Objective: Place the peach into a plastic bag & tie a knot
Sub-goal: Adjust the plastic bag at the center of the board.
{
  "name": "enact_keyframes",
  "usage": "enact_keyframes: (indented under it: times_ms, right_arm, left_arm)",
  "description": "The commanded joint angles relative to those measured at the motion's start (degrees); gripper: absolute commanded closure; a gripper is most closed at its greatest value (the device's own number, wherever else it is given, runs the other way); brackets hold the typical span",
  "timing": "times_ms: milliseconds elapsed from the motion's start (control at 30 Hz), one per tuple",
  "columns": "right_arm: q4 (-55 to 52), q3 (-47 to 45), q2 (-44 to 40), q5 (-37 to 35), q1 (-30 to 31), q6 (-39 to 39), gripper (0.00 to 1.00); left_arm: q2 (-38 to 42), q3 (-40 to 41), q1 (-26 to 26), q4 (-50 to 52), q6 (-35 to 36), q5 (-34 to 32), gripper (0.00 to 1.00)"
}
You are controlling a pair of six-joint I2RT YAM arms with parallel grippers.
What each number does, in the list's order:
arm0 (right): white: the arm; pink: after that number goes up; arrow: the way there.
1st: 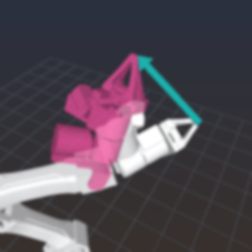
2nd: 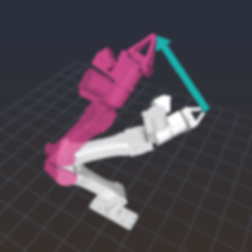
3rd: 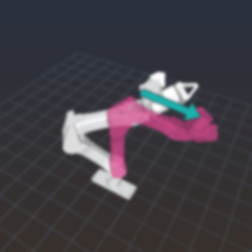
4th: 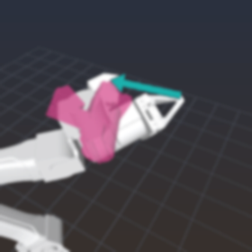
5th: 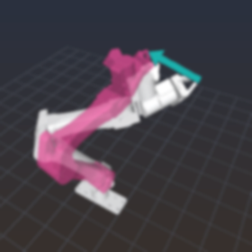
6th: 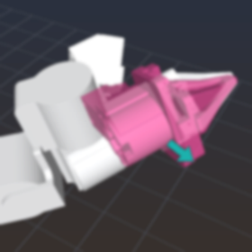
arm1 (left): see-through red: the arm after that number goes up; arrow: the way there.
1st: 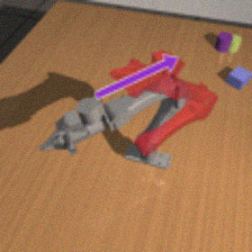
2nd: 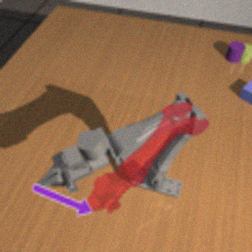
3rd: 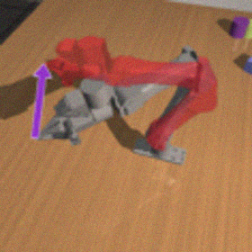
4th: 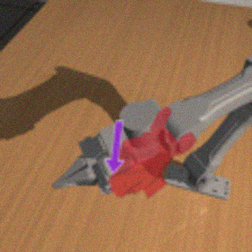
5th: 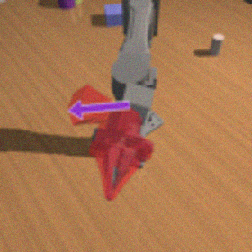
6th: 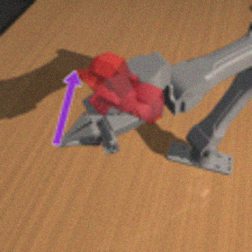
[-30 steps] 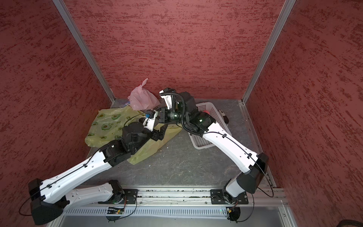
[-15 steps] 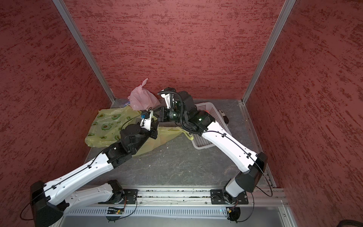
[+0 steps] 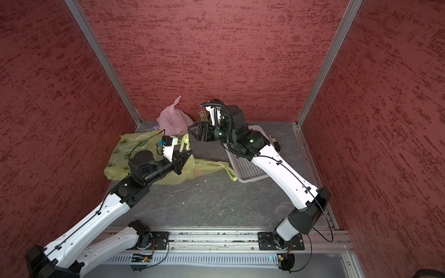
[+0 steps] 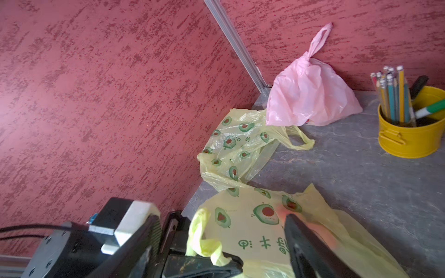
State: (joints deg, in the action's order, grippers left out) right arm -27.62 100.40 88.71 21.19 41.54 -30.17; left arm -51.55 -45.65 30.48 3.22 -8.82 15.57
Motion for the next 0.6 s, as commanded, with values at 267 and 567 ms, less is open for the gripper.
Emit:
enact_keyframes:
  times_ms: [267, 567]
  right_arm:
    - [0.47, -4.83, -0.68, 10.57, 0.74, 4.99, 0.28]
    - [1.64, -2.94, 2.99, 10.49, 0.74, 5.13, 0.55]
  left_arm:
    - [-1.71, -2.6, -2.0, -0.68, -4.11, 8.5, 1.0]
    - [-1.37, -3.05, -2.04, -0.3, -4.36, 9.12, 1.0]
